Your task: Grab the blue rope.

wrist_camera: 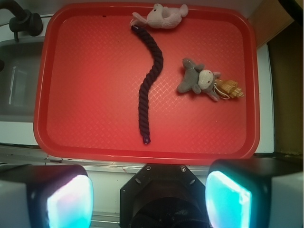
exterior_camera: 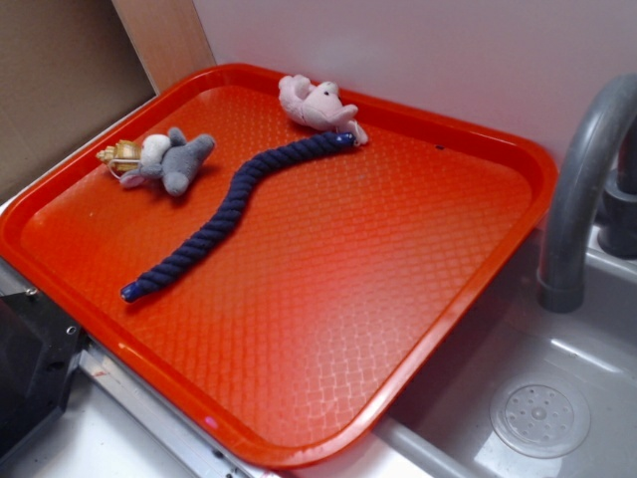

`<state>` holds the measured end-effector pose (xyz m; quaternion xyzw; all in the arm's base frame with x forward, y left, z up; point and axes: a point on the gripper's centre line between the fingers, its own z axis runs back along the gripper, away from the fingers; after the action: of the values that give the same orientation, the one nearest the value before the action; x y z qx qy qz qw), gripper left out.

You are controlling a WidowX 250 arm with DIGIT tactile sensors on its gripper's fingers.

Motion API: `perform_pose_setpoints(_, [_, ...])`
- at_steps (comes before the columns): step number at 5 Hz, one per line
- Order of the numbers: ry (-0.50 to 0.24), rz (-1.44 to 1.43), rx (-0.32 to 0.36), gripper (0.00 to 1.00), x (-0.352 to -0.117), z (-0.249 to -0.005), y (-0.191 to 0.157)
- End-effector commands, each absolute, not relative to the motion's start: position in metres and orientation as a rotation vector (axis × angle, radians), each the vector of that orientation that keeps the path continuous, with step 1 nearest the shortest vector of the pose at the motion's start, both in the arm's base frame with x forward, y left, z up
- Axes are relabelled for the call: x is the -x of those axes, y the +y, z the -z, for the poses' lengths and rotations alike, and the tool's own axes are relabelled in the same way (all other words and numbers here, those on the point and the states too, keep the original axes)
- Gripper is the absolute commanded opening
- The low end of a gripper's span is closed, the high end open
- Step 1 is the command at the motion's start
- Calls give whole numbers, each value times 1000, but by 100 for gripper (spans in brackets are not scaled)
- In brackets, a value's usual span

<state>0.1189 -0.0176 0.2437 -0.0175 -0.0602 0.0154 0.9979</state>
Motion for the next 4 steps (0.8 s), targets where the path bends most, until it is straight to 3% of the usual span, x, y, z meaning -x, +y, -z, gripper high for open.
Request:
perform_pose_setpoints(1, [-121, -31, 35, 100, -119, -244, -18])
perform_pose_setpoints(2, [-143, -249, 67, 100, -136, -234, -14])
perform_pose_setpoints(4, [-192, -476, -15, 100, -183, -209, 2])
